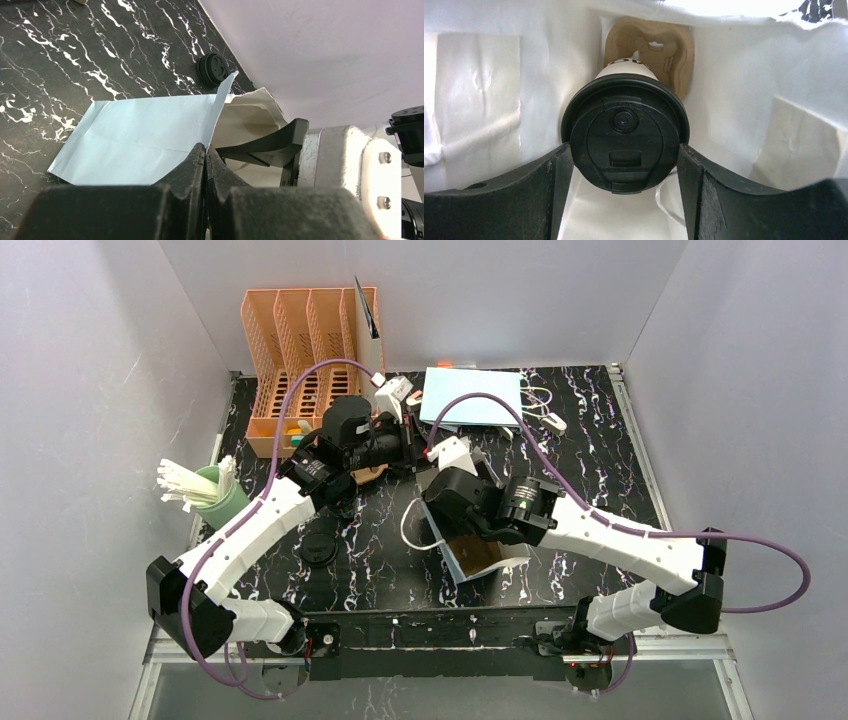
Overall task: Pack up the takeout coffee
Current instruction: Place the coffee cup on the cup tray.
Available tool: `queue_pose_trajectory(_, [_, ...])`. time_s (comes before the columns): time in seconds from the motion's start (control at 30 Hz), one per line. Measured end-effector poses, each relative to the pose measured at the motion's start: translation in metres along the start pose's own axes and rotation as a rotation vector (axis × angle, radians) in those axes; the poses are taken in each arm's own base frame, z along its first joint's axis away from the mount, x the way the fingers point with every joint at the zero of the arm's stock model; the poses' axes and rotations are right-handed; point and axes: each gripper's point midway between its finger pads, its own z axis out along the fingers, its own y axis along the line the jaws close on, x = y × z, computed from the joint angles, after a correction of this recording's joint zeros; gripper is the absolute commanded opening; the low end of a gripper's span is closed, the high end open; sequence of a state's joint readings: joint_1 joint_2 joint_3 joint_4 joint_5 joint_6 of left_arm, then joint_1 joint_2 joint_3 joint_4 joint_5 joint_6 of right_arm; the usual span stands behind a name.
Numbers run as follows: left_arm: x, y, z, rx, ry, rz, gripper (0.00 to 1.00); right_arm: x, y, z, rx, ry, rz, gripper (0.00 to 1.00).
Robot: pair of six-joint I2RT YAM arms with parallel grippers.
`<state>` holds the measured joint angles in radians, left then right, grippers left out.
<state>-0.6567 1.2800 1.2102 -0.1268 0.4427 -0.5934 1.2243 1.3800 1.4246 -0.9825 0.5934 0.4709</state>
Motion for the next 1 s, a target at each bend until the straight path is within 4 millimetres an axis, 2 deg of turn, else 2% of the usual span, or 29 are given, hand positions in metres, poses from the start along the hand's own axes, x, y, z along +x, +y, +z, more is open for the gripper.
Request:
queue_pose_trajectory(0.23, [0.004,-0.007,0.001,0.045,0.022,0.002,0.0,-0.009,-0.005,0.008,0.028,-0.086,-0.005,0.3])
queue_pose_trajectory(0.6, [0.011,-0.005,0.007,0.062,0.057,-0.011,0.0,-0.004,-0.012,0.02,0.084,-0.09,-0.055,0.29])
queue_pose_trajectory(1.0, [0.021,0.005,0.018,0.055,0.101,-0.024,0.0,0.017,-0.016,0.037,0.125,-0.045,-0.101,0.29])
